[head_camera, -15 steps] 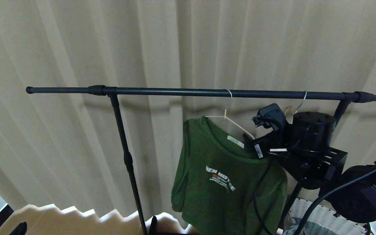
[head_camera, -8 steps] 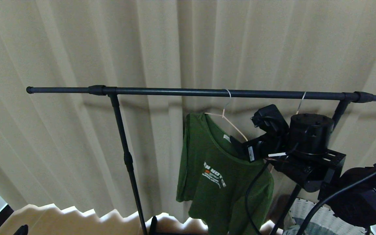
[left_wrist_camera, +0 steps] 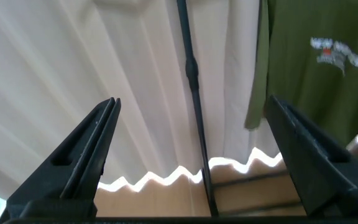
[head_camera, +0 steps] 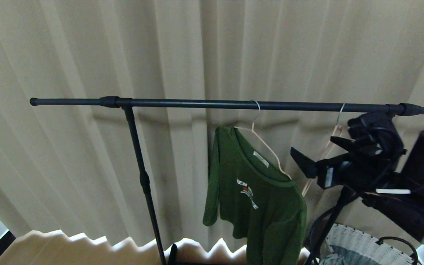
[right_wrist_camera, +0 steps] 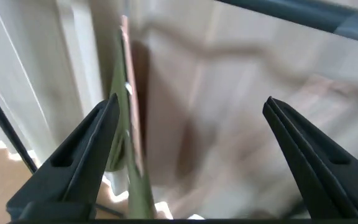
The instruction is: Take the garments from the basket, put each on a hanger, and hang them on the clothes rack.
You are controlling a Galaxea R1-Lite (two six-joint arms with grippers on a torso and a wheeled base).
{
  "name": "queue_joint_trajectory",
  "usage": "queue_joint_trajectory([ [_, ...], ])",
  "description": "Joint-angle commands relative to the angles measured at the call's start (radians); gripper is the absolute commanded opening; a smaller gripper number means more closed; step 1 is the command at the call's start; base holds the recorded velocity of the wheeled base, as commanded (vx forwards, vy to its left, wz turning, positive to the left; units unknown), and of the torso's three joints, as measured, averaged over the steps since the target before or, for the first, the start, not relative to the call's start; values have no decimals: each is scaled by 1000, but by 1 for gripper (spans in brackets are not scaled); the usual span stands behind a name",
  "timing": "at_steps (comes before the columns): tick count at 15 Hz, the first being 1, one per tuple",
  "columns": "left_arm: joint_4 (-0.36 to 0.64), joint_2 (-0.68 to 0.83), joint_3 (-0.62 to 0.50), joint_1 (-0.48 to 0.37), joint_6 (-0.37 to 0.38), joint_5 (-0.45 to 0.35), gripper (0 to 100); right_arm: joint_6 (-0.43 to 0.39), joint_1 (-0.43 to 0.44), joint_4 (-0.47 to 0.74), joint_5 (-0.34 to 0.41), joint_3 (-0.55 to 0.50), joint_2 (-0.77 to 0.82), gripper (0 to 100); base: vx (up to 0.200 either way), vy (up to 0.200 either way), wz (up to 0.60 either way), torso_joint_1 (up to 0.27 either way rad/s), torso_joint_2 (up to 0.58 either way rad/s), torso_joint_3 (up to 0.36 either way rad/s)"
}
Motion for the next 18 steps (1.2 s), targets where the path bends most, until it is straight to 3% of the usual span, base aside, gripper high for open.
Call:
queue_joint_trajectory([
  [1,4,-36,13,2,-1,-1,100,-8,-79,103,-1,113,-295,100,0,0,0,0,0,0],
  [2,5,-65,27,2,-1,1,100,-11,-139,299,-1,129,-480,100,0,0,0,0,0,0],
  [3,10,-80,29,2,-1,1,100,-11,-160,388,-3,131,-554,100,0,0,0,0,0,0],
  [5,106,-189,29,2,-1,1,100,-13,-226,757,-12,129,-816,100,0,0,0,0,0,0],
  [6,146,-224,29,2,0,1,100,-11,-243,838,-12,123,-873,100,0,0,0,0,0,0],
  [7,248,-307,16,2,-1,1,100,-11,-292,996,-11,122,-1005,100,0,0,0,0,0,0],
  [9,307,-359,1,2,-6,1,100,-11,-380,1106,-11,137,-1128,100,0,0,0,0,0,0],
  [12,304,-359,6,2,-50,2,100,-10,-495,1200,-1,169,-1278,100,0,0,0,0,0,0],
  [15,303,-358,12,2,-104,1,100,-8,-505,1183,51,271,-1464,100,0,0,0,0,0,0],
  [16,303,-359,10,2,-104,-2,100,16,-535,1128,150,323,-1503,100,0,0,0,0,0,0],
  [18,301,-358,12,2,-93,-8,100,87,-535,970,193,436,-1503,100,0,0,0,0,0,0],
])
